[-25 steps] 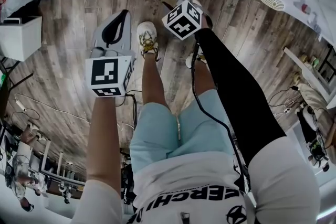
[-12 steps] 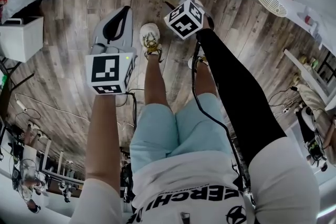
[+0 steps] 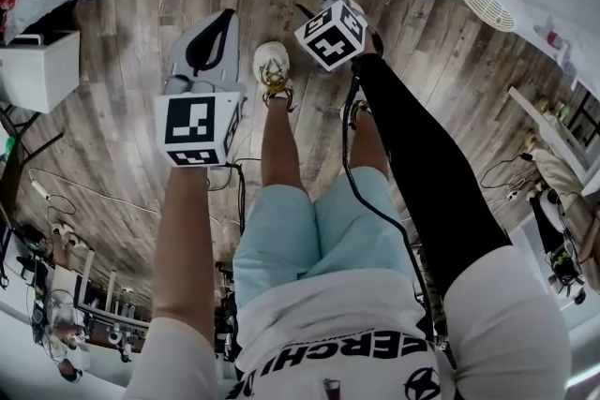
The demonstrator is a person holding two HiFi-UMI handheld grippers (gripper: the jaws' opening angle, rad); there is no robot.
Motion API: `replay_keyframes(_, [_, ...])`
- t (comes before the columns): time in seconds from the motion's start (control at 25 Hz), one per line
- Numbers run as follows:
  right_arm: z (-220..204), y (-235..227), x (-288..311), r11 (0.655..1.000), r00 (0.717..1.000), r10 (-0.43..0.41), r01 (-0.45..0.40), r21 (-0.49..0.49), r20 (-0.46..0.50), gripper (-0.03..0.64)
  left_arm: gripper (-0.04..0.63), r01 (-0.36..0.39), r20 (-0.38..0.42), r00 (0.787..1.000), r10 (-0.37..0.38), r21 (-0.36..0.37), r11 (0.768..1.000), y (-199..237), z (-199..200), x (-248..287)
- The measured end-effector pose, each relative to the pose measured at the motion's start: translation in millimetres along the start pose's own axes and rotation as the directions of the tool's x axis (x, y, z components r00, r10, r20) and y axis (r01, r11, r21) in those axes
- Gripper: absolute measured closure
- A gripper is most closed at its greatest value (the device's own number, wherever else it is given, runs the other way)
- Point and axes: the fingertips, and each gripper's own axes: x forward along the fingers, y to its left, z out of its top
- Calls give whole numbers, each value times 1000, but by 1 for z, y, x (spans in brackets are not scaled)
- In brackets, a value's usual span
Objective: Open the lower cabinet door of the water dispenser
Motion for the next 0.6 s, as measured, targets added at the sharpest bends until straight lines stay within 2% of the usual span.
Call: replay_keyframes(0.6, [2,7,-12,999,999,-41,40,33,7,453,537,31,14,999,-32,41,999,1,11,-13])
